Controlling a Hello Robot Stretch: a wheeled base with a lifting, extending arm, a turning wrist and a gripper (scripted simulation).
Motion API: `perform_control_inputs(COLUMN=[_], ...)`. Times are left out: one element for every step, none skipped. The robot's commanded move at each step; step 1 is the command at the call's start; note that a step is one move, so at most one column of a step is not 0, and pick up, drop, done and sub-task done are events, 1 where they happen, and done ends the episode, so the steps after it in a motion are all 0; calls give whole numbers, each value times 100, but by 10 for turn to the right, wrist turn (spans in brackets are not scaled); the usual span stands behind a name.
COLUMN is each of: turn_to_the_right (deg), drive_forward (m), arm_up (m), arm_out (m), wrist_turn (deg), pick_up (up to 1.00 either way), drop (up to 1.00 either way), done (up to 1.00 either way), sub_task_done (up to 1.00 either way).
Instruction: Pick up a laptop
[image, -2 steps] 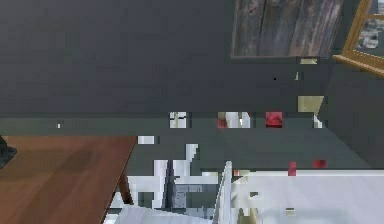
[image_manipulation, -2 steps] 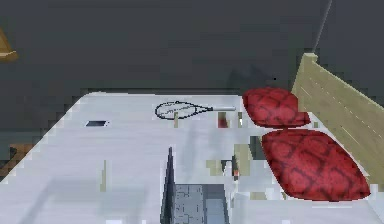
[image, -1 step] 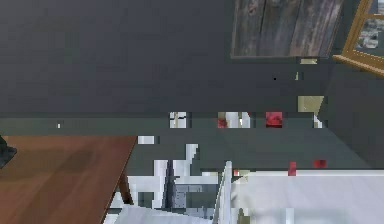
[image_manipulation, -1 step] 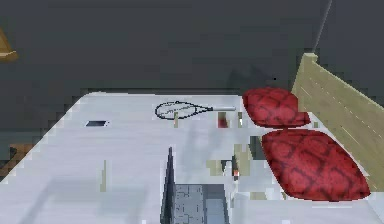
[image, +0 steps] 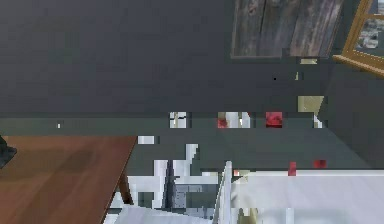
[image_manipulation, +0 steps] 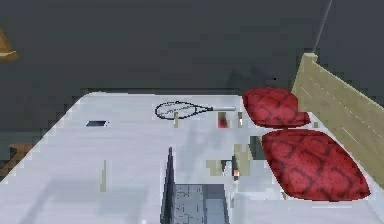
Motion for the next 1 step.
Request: perform_control_inputs(turn_to_the_right=[0], drive_forward=[0], arm_up=[0], arm_out=[0], wrist_turn=[450], pick_up=[0], drop=[0], done=[0], sub_task_done=[0])
